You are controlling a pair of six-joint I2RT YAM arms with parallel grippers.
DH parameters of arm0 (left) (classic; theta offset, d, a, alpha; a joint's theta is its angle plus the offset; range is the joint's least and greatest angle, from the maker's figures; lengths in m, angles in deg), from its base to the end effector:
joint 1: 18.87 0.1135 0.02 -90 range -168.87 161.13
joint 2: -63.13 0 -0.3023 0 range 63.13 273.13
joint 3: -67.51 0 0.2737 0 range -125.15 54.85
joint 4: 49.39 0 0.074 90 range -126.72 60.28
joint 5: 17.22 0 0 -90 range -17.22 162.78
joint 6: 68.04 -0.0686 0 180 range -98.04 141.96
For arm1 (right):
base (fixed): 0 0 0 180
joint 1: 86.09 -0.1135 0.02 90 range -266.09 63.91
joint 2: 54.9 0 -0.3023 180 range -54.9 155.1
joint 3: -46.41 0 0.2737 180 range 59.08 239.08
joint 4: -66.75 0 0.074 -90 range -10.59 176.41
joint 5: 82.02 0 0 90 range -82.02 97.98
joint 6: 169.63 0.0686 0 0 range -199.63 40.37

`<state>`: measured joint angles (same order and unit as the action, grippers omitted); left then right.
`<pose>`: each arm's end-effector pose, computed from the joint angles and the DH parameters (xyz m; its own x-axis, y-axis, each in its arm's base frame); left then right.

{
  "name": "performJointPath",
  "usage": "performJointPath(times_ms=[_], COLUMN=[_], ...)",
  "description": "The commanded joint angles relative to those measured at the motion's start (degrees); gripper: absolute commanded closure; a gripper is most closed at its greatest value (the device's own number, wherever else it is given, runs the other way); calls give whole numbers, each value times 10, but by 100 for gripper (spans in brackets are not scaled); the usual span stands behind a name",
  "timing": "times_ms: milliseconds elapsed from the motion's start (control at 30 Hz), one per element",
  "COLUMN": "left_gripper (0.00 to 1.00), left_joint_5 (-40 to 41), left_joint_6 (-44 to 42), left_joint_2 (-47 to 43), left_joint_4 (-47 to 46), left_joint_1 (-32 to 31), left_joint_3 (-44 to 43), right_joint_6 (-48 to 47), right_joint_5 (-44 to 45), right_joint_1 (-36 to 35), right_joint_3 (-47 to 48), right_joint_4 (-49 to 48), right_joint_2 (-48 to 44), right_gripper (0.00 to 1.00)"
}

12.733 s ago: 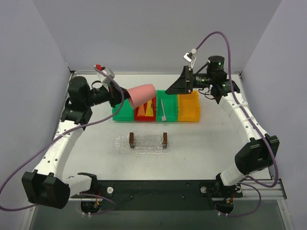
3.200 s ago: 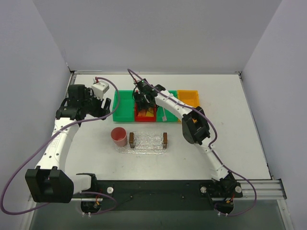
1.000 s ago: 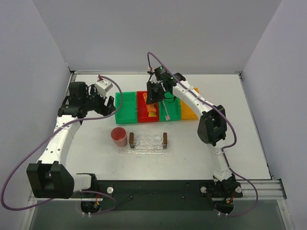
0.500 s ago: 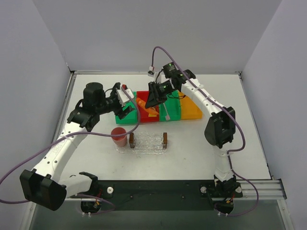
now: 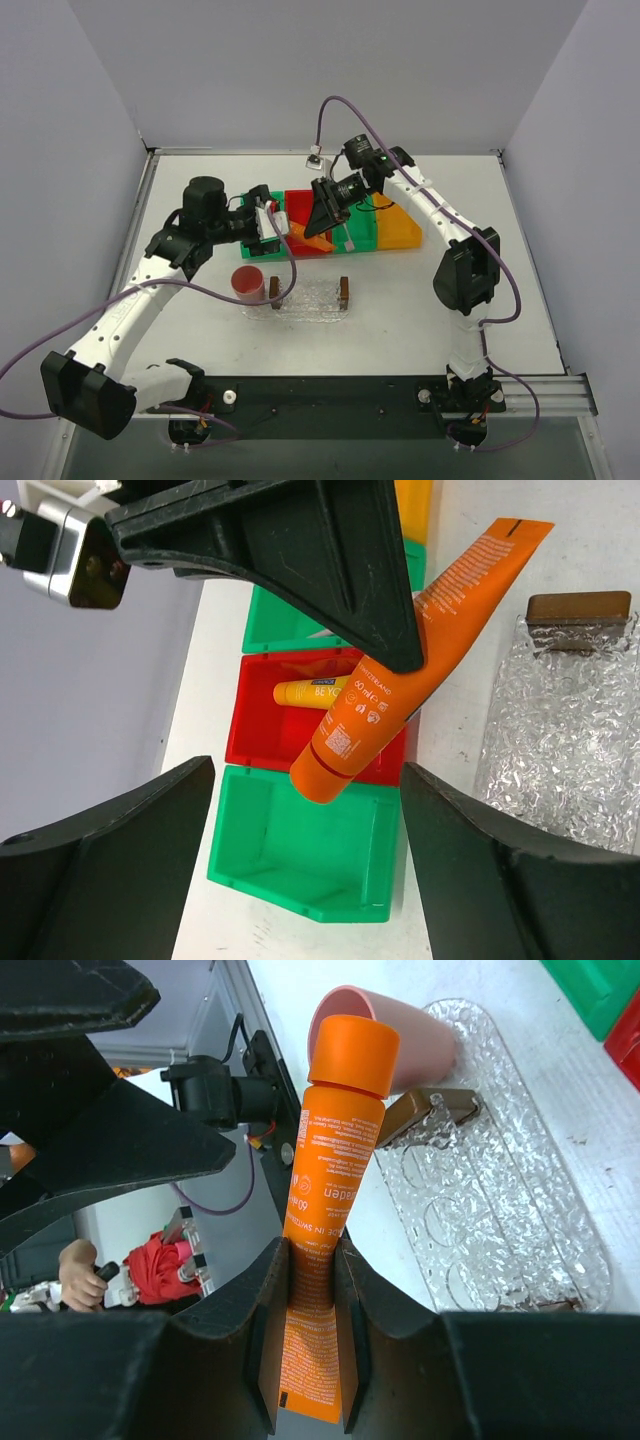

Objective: Prepare toiletry sets of a toothbrush and toothpaste on the tray

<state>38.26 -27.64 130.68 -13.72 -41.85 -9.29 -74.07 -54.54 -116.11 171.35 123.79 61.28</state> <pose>0.2533 -0.1496 0.3788 0.3353 0.5394 -0.7724 0.8233 0.2309 0.5186 0.3974 0.2999 0.3476 -0.7151 -0.3616 -0.5982 -0.6760 0.1398 0.7236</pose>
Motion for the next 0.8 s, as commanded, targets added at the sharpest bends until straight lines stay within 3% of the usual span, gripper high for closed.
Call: performJointPath(times_ms=[0,333,767], left_gripper=[14,14,17], left_joint_5=[-27,-26,-8], left_joint_6=[-67,-132,-119], left_joint_2=[3,24,36], left_joint_4=[25,68,20], left_joint_1=[-12,-35,-53], left_joint_3=[-2,-10,16], right_joint_6=[-24,-27,-28], right_joint_5=[-56,-87,-106], right_joint_1=[1,0,-9], right_joint_3=[-9,-13,-14], right_joint_4=[23,29,32], right_joint_2=[-39,-38,-35], right_gripper=[100,100,100])
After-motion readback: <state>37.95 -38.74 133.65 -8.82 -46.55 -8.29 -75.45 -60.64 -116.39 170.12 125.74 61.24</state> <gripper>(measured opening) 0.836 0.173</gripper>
